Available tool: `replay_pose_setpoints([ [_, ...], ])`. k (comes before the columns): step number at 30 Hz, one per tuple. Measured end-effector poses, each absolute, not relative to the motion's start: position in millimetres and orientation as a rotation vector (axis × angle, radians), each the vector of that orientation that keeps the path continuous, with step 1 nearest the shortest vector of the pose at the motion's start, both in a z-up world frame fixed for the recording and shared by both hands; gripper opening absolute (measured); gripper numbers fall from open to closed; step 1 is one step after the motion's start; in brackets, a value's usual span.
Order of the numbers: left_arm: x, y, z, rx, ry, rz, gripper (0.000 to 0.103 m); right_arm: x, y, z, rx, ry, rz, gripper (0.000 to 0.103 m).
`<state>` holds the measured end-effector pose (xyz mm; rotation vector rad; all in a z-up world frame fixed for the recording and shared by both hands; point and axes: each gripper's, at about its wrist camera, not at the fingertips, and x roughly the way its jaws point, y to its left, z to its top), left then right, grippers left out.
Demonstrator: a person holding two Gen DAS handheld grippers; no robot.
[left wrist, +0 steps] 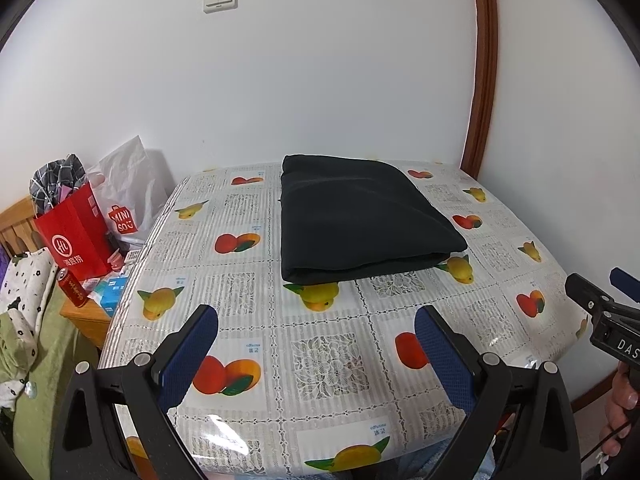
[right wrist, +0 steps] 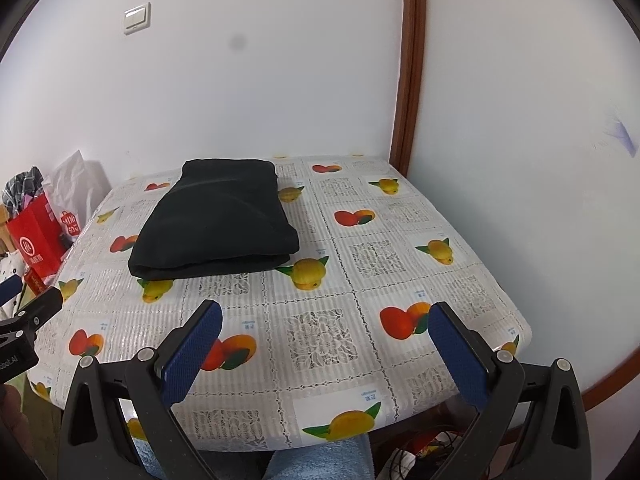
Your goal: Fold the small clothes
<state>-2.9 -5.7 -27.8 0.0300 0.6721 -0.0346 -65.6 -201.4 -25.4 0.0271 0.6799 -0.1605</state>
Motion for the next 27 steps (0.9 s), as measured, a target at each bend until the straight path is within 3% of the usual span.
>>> replay_pose_setpoints([
  [27, -1, 5, -26, 0.014, 0.662, -0.022, 0.1, -64, -200, -23, 0.033, 0.683, -0.184, 0.101],
])
